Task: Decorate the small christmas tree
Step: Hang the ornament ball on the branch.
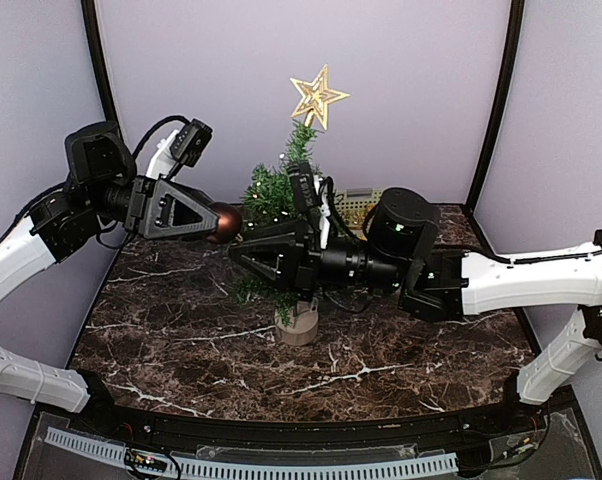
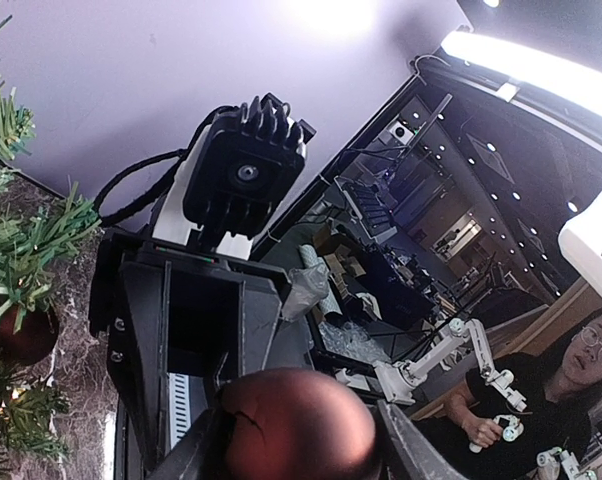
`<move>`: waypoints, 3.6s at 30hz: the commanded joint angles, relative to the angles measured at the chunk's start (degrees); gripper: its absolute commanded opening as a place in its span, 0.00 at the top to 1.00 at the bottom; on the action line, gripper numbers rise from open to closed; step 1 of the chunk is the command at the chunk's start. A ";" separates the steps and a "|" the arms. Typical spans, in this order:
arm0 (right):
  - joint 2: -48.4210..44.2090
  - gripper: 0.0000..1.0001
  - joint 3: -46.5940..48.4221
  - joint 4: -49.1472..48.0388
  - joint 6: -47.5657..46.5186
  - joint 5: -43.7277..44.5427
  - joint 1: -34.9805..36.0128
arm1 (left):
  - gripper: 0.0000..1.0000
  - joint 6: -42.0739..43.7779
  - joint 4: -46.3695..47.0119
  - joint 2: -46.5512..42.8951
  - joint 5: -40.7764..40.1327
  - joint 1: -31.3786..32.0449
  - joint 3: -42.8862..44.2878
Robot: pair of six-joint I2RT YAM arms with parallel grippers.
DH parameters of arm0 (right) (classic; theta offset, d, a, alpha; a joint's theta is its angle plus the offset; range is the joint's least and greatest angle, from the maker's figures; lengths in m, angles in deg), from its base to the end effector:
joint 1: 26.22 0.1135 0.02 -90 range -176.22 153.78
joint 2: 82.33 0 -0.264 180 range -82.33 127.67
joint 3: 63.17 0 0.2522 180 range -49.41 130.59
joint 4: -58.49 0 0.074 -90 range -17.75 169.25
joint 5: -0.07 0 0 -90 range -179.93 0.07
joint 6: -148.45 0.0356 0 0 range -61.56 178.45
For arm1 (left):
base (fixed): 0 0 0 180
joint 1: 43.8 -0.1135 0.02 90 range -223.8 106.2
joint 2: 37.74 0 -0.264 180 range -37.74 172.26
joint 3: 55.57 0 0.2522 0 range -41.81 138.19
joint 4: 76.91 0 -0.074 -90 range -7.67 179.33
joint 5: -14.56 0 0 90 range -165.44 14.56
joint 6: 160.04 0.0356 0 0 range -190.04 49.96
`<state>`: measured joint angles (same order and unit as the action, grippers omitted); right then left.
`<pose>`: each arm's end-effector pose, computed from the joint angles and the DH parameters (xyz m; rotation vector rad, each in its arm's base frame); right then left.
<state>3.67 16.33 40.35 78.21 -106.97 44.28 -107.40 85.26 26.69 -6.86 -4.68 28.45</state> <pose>0.1097 0.3409 0.3701 -0.9085 1.2603 1.4902 0.1580 -0.1712 0.4389 1.1410 1.5708 -1.8643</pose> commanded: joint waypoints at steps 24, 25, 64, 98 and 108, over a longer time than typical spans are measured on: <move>-6.42 1.00 -3.19 4.67 1.84 9.25 0.78 | 0.54 8.51 -4.94 -3.57 -10.00 -0.46 2.93; -6.39 1.00 -2.55 6.73 1.71 10.01 0.78 | 0.55 8.39 -4.69 -3.46 -10.11 -0.51 2.94; -7.86 1.00 8.37 24.22 9.59 18.33 0.24 | 0.52 13.15 -1.74 0.39 -24.65 -0.57 6.36; -4.93 1.00 9.41 25.22 13.66 21.82 -1.96 | 0.52 15.47 -3.29 2.66 -28.72 -0.66 7.44; -4.26 1.00 9.85 25.78 13.80 22.04 -2.08 | 0.51 16.44 -4.69 2.46 -29.19 -0.61 6.97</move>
<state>-1.20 24.22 66.23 91.63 -85.77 42.64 -92.32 81.12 29.73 -35.45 -5.01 34.17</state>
